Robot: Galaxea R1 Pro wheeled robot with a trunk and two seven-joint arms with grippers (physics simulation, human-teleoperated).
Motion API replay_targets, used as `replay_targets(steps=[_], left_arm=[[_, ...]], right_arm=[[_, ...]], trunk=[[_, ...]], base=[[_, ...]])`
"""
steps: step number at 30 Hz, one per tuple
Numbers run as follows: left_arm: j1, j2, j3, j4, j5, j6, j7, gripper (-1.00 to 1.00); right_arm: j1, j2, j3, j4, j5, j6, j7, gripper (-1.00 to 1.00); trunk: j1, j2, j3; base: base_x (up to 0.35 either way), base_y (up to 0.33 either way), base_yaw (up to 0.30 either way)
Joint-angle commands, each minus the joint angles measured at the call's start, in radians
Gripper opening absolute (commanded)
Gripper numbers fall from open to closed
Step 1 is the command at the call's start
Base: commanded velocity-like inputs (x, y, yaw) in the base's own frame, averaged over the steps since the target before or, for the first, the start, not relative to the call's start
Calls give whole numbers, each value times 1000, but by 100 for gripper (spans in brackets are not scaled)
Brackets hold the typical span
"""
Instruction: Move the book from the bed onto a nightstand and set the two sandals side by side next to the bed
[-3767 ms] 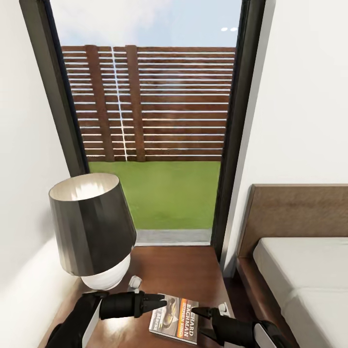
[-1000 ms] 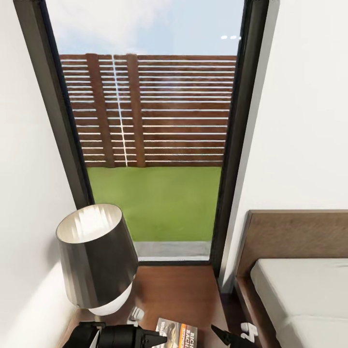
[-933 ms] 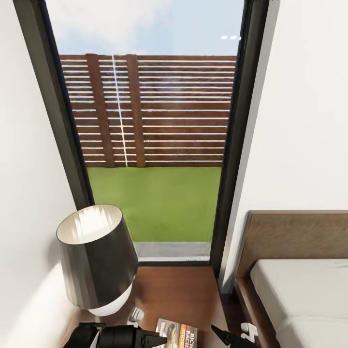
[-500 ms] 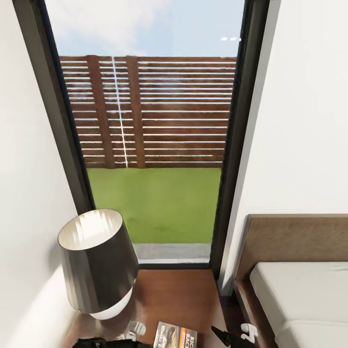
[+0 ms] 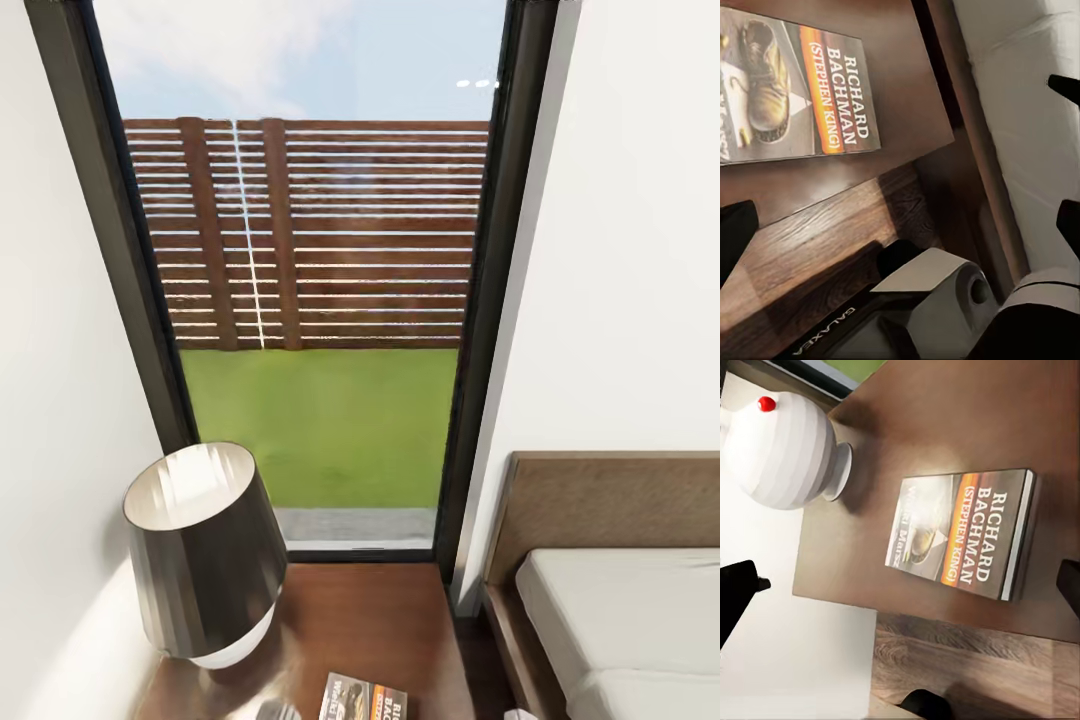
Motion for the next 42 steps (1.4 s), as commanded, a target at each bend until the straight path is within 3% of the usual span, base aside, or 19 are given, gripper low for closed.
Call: replay_targets(steps=[1,5,15,19,25,33,42], left_arm=[[0,0,4,9,-5,-5,4,100],[0,0,4,94,-5,-80,55,100],[1,3,4,323,-5,-278,239,100],[11,5,4,398,-4,-362,299,100],[68,6,4,409,-3,-380,315,100],[93,26,5,409,-4,-383,317,100],[95,25,9,407,-3,-385,342,100]], right_arm=[[0,-1,8,3,-10,3,2,100],[0,-1,8,44,-5,0,1,100],[0,0,9,245,63,-82,-1,100],[15,1,9,272,78,-87,-2,100],[25,2,10,276,81,-87,-2,100],[26,2,10,276,81,-85,-11,100],[26,2,10,276,81,-81,-15,100]], trunk=[[-4,7,2],[-19,35,15],[-58,105,46],[-73,133,59],[-96,175,77],[-127,231,102],[-127,231,102]], base=[[0,0,0],[0,0,0],[0,0,0],[0,0,0],[0,0,0],[0,0,0],[0,0,0]])
